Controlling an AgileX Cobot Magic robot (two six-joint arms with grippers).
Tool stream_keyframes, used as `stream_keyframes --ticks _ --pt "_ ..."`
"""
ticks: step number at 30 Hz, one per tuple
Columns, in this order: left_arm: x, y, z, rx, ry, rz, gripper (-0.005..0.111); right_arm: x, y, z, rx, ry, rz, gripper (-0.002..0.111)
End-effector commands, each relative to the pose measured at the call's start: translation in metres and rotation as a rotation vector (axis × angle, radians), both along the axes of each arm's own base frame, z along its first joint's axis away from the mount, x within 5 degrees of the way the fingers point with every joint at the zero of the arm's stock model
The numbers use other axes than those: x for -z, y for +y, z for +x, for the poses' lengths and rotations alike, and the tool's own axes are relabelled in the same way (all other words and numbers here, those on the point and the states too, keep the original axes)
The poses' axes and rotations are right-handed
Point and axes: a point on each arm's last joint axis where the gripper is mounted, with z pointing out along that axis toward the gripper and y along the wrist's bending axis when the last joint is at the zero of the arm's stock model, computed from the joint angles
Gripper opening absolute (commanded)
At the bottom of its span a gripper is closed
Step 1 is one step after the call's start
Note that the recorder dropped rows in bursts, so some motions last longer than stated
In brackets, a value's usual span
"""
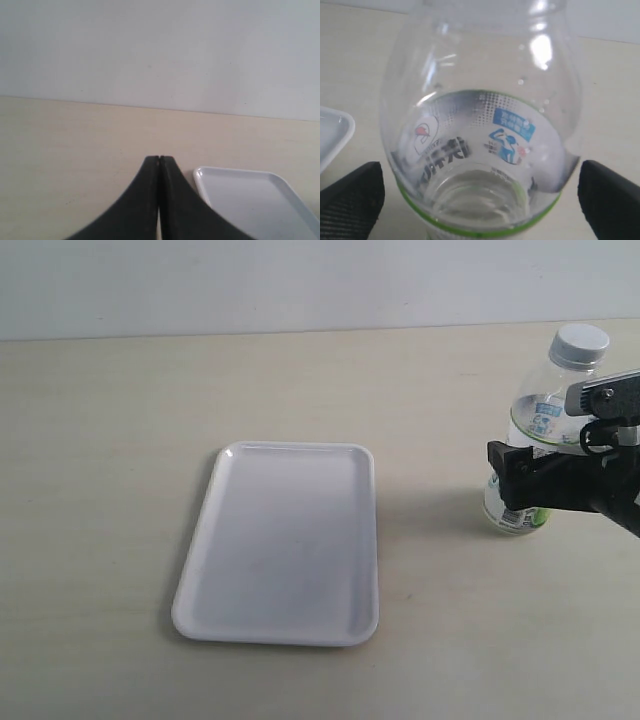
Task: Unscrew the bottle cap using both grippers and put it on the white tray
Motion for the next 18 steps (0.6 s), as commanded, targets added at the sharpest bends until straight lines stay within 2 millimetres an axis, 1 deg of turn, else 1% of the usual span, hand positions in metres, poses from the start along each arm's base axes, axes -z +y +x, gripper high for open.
stream_keyframes --ticks 1,10,14,18 --pt "-0.0004 -0.0001 -0.0004 0.004 -0.007 0.001 0.0 -0.0035 0.0007 0.0033 -0.007 -0.04 -0.009 0.1" --pt "-0.0004 -0.0001 -0.0004 0.004 -0.007 0.001 0.0 -0.0058 0.0007 0.0052 -0.008 -0.082 -0.013 0.1" --pt "-0.0004 -0.0001 -0.0004 0.004 -0.007 0.001 0.0 -0.0034 0.0007 0.0071 -0.012 -0.099 -0.025 0.1" --pt "-0.0004 -0.0001 -0.0004 0.004 -0.007 0.001 0.0 0.0038 0.0008 0.0084 -0.012 -0.082 -0.028 0.099"
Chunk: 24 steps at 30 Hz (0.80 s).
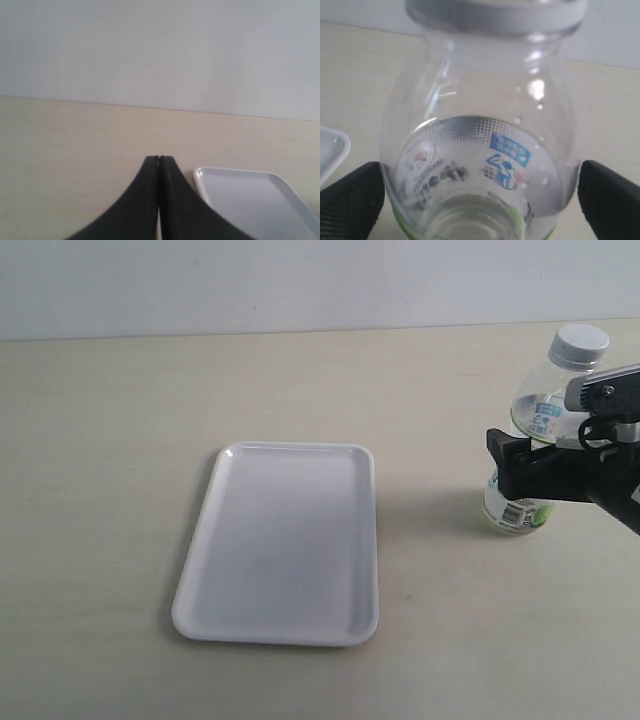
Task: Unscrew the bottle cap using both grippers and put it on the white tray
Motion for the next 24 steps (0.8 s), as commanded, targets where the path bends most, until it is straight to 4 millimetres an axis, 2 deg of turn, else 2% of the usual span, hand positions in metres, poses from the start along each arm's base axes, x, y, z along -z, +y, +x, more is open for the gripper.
stream_keyframes --ticks 1,9,11,13,15,19,20,24 --pt "-0.0004 -0.0001 -0.0004 0.004 -0.007 0.001 0.0 0.0046 0.0009 0.004 -0.008 -0.013 -0.01 0.099" --pt "-0.0004 -0.0001 -0.0004 0.004 -0.007 0.001 0.0 0.0078 0.0011 0.0074 -0.008 -0.059 -0.011 0.092" --pt "-0.0004 -0.0001 -0.0004 0.004 -0.007 0.001 0.0 0.0077 0.0011 0.0074 -0.008 -0.06 -0.011 0.085" --pt "-0.0004 -0.0001 -0.0004 0.004 -0.007 0.001 0.0 0.0077 0.0011 0.0074 -0.008 -0.06 -0.011 0.069" --pt "-0.0004 -0.0001 -0.0004 0.004 -0.007 0.001 0.0 0.0077 0.0012 0.0074 -0.008 -0.06 -0.009 0.045" --pt "-0.0004 -0.0001 -0.0004 0.004 -0.007 0.001 0.0 0.0094 0.0016 0.0068 -0.014 -0.041 -0.014 0.005" --pt "-0.0004 -0.0001 -0.0004 0.004 -0.007 0.001 0.0 0.0094 0.0019 0.0068 -0.018 -0.041 -0.014 0.0" --pt "-0.0004 -0.0001 -0.0004 0.004 -0.007 0.001 0.0 0.009 0.0045 0.0067 -0.053 -0.046 -0.022 0.0"
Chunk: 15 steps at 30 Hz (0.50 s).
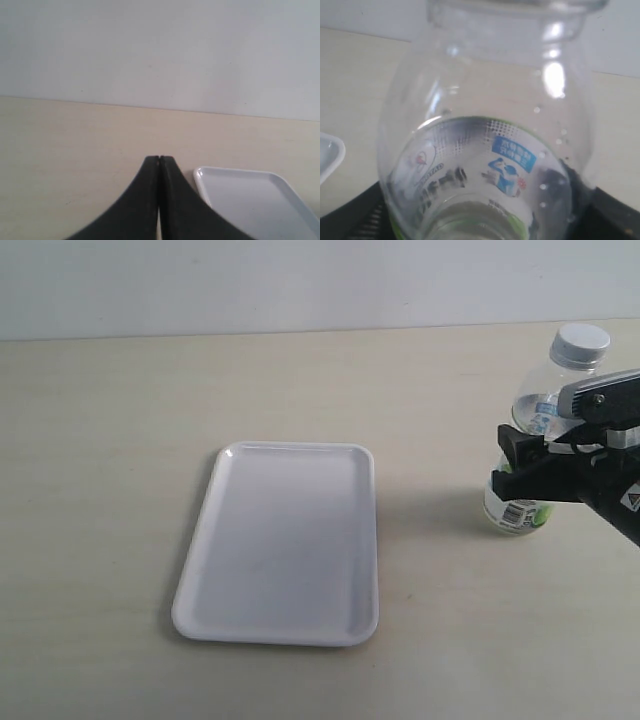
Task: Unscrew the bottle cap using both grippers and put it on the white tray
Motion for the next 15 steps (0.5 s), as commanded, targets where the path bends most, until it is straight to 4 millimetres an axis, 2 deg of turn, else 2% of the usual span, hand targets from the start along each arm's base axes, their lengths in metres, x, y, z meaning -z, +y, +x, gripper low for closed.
stream_keyframes --ticks 1,15 --pt "0.0 0.0 0.0 0.004 -0.007 0.001 0.0 -0.001 0.006 0.001 -0.072 -0.013 -0.021 0.0" --pt "0.0 0.0 0.0 0.004 -0.007 0.001 0.0 -0.006 0.02 0.0 -0.254 -0.07 -0.055 0.0"
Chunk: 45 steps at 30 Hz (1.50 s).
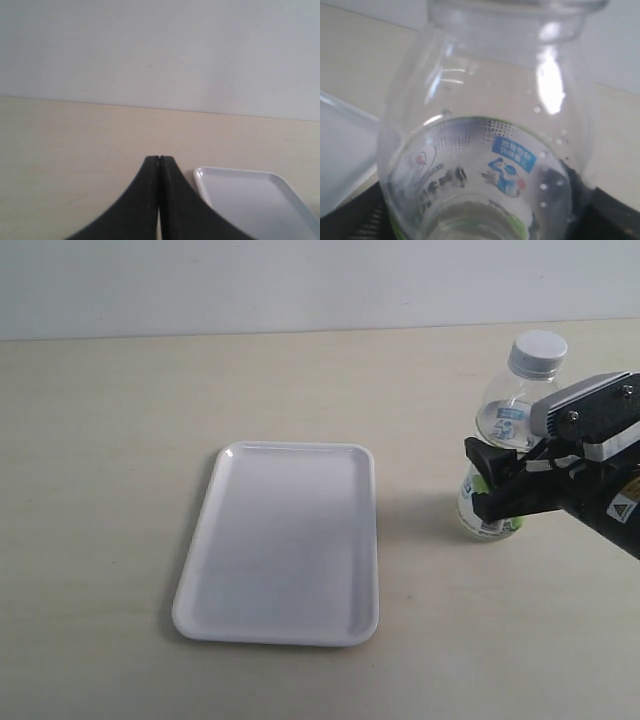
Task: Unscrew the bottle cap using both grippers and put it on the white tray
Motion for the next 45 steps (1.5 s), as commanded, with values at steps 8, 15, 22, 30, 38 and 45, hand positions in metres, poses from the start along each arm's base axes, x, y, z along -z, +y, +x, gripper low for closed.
stream_keyframes --ticks 8,15,22,30,38,45 --pt "0.0 0.0 0.0 0.004 -0.007 -0.001 0.0 -0.014 0.014 0.006 -0.168 -0.089 -0.037 0.0" --pt "-0.001 0.0 0.0 0.004 -0.015 0.026 0.0 -0.014 0.018 0.007 -0.219 -0.094 -0.06 0.0" --pt "-0.001 0.0 0.0 0.004 -0.021 0.047 0.0 -0.014 0.018 0.007 -0.236 -0.093 -0.092 0.0" --pt "-0.004 0.0 0.0 0.007 -0.042 -0.017 0.0 -0.014 0.021 0.006 -0.28 -0.11 -0.13 0.0" --pt "-0.014 -0.002 -0.001 0.022 -0.129 -0.121 0.0 -0.015 0.021 0.004 -0.304 -0.108 -0.185 0.0" --pt "-0.046 -0.003 -0.01 0.102 -0.453 -0.315 0.0 -0.029 0.022 0.009 -0.319 0.011 -0.161 0.0"
